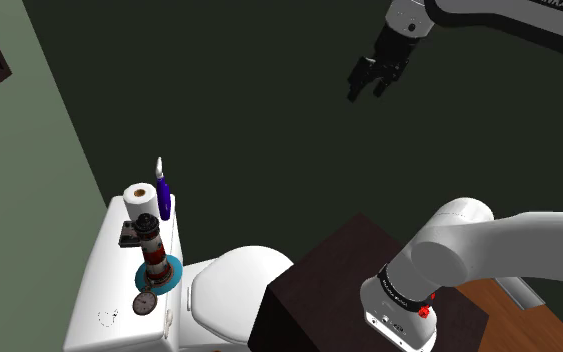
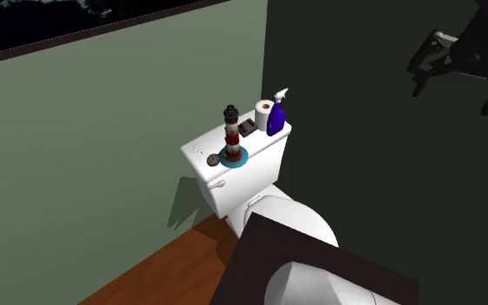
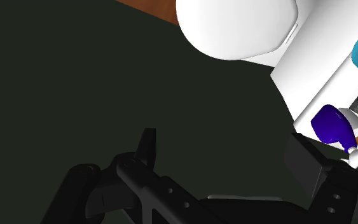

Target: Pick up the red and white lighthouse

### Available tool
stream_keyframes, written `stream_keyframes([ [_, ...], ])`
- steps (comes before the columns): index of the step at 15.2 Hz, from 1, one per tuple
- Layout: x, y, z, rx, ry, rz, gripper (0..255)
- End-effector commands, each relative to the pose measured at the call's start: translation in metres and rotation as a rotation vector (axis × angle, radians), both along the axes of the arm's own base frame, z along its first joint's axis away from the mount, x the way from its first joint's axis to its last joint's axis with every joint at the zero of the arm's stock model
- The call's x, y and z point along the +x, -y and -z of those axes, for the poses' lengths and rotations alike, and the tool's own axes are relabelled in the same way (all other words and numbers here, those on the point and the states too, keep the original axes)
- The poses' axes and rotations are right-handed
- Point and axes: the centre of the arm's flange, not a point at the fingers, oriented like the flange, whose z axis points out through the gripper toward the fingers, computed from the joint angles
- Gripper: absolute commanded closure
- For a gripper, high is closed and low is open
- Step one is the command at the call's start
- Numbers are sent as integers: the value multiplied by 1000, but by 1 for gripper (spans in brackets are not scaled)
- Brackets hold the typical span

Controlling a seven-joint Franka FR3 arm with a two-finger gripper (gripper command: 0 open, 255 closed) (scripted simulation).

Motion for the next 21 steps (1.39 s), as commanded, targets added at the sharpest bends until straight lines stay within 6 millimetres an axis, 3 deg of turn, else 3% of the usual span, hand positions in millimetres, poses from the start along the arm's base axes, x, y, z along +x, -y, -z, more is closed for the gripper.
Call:
stream_keyframes([
  [1, 0, 0, 0, 0, 0, 0, 0],
  [21, 40, -223, 139, 10, 87, 124, 0],
])
